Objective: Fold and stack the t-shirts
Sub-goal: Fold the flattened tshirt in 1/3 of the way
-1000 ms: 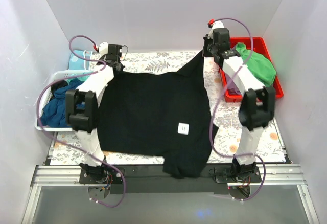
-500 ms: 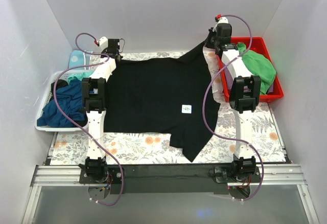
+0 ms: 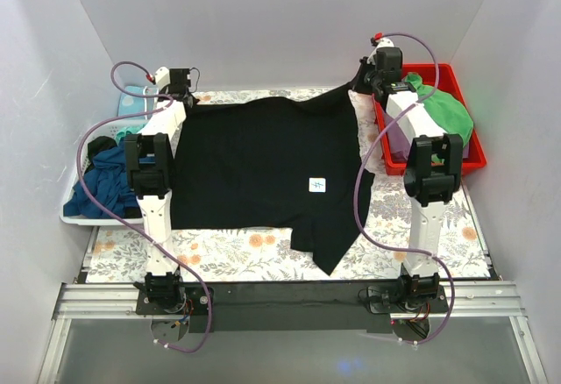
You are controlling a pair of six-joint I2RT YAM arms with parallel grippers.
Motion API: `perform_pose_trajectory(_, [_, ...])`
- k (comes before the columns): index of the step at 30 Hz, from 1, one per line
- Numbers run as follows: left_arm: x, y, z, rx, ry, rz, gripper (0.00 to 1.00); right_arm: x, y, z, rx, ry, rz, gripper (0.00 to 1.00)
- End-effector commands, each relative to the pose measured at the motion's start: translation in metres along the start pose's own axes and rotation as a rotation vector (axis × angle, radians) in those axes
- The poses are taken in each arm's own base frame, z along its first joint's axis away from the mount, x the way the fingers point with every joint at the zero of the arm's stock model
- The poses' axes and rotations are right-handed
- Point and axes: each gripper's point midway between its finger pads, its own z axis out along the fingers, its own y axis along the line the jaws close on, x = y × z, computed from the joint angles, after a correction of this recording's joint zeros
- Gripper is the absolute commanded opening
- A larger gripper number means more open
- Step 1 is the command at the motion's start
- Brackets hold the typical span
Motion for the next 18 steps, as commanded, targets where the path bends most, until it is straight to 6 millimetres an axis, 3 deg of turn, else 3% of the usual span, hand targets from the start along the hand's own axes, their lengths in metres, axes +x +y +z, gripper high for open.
perform_pose_trajectory(1, [-0.042,-0.015,-0.042,0.076,-0.053,-0.047,0.00,-0.049,0.020,-0.048,-0.027,-0.123,-0.016,0.01])
perform_pose_trajectory(2, [-0.041,-0.014,-0.043,0.075,-0.048,-0.042,0.00,-0.053,0.024,-0.056,-0.034,-0.130,-0.016,0.01])
perform_pose_trajectory(3, [-0.043,-0.013,-0.046,0.075,-0.050,-0.043,0.00,-0.040,0.021,-0.057,-0.031,-0.103,-0.010,0.01])
perform_pose_trajectory(6, [-0.035,-0.003,-0.047,0.050,-0.029,-0.031,0.00,-0.031,0.022,-0.071,-0.033,-0.086,0.004,0.01])
perform_pose_trajectory(7, [-0.032,0.001,-0.048,0.042,-0.022,-0.030,0.00,-0.015,0.018,-0.072,-0.026,-0.053,0.011,0.01])
perform_pose_trajectory(9, [-0.023,0.011,-0.050,0.021,-0.003,-0.026,0.00,-0.004,0.017,-0.080,-0.023,-0.033,0.018,0.01])
perform_pose_trajectory(10, [-0.020,0.015,-0.050,0.012,0.007,-0.027,0.00,0.017,0.010,-0.080,-0.007,0.007,0.026,0.01])
perform_pose_trajectory(12, [-0.010,0.025,-0.054,-0.007,0.029,-0.023,0.00,0.026,0.009,-0.088,-0.004,0.023,0.033,0.01])
perform_pose_trajectory(13, [-0.006,0.030,-0.055,-0.019,0.033,-0.022,0.00,0.046,0.004,-0.090,0.007,0.063,0.044,0.01])
perform_pose_trajectory(17, [0.008,0.047,-0.065,-0.057,0.057,-0.018,0.00,0.077,-0.002,-0.102,0.023,0.119,0.079,0.01])
perform_pose_trajectory(18, [0.015,0.062,-0.063,-0.085,0.075,-0.017,0.00,0.082,-0.003,-0.104,0.025,0.130,0.084,0.01])
